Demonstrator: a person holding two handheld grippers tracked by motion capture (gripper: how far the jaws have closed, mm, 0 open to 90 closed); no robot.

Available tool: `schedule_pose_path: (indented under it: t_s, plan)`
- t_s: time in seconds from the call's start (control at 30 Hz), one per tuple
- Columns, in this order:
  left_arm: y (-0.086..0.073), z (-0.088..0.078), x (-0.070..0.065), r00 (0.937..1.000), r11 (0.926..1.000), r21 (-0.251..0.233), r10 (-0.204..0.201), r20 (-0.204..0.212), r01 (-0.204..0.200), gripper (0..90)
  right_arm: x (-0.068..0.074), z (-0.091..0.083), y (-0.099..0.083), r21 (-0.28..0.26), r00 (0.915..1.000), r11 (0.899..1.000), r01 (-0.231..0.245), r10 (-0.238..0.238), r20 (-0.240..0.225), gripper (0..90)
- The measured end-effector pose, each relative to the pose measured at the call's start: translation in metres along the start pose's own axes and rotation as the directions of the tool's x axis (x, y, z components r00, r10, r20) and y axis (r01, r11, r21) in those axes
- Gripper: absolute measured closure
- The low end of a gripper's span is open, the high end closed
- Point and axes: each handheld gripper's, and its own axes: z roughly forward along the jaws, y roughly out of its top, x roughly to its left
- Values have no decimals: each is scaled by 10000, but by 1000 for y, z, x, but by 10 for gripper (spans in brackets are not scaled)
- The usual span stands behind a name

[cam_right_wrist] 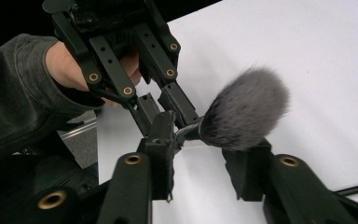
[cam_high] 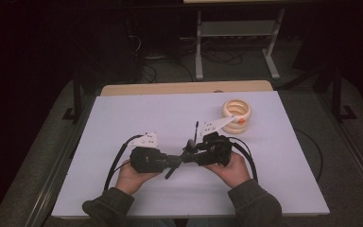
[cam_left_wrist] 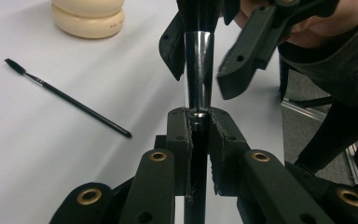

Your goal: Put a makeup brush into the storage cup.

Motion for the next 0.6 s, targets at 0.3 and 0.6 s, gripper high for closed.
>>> schedule_pose_path:
  t_s: [0.3, 0.6]
  plan:
    - [0, 6, -3, 9998, 9995, 254, 210, 17, -210, 794, -13, 0, -10, -516, 9909, 9957, -772, 708, -1145, 765]
    - [1, 8, -7, 9992, 9984, 420, 384, -98, -379, 779, -11, -2, -12, -266, 9913, 9969, -737, 703, -1114, 771]
